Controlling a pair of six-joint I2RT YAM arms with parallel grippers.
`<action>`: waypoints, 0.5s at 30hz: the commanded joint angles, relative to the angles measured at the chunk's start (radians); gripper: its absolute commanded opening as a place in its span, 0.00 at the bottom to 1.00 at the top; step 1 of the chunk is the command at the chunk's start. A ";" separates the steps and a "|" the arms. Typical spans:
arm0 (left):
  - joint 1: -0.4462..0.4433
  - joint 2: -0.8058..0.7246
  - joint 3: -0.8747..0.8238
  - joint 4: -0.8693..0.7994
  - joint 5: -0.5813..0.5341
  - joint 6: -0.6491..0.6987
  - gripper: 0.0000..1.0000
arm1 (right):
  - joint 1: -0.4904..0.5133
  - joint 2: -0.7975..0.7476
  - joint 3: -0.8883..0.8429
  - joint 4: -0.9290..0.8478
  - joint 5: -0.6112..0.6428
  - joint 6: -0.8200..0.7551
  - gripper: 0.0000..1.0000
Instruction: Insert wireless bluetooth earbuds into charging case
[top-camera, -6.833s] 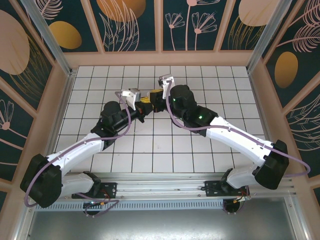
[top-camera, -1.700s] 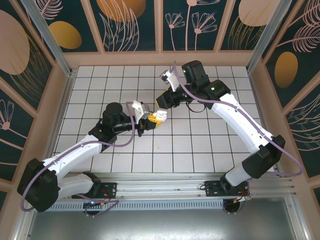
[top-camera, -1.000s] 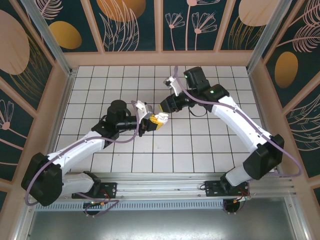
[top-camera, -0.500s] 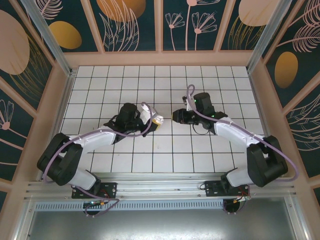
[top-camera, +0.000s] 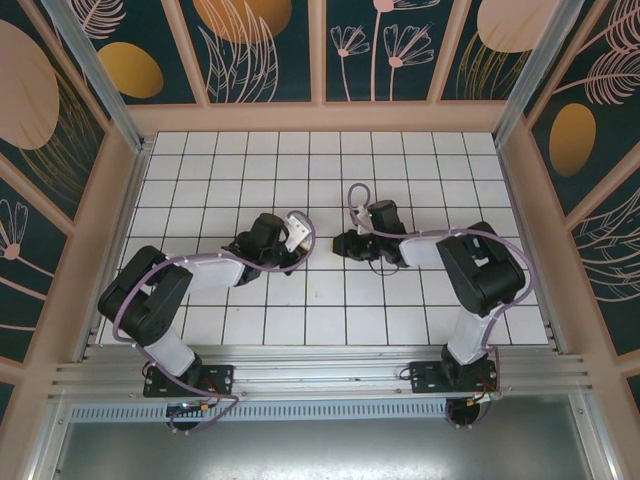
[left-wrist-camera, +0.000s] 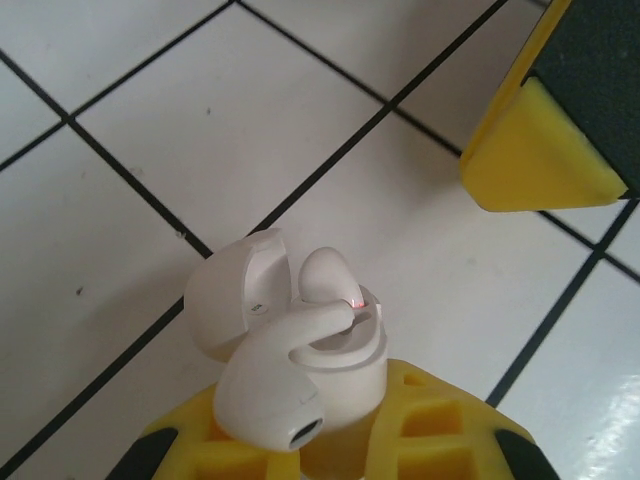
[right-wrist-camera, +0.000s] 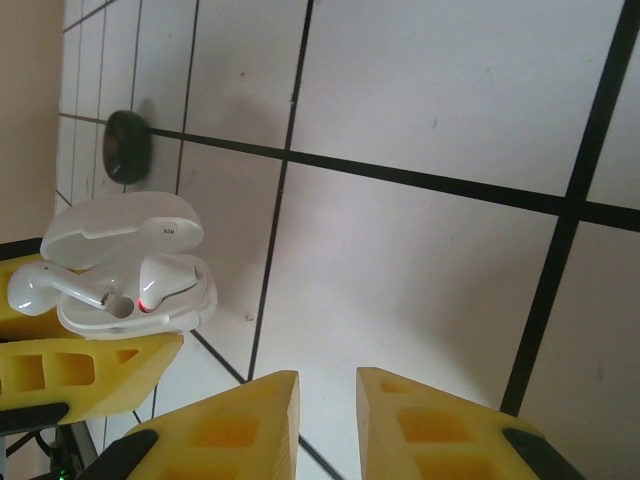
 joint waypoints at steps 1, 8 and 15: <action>-0.024 0.035 0.041 0.008 -0.089 0.023 0.00 | 0.015 0.034 0.041 0.081 -0.038 0.012 0.21; -0.110 0.093 0.065 0.006 -0.281 0.033 0.00 | 0.017 0.074 0.066 0.054 -0.010 -0.004 0.21; -0.155 0.113 0.068 0.017 -0.444 0.005 0.00 | 0.010 0.074 0.065 -0.004 0.064 -0.005 0.20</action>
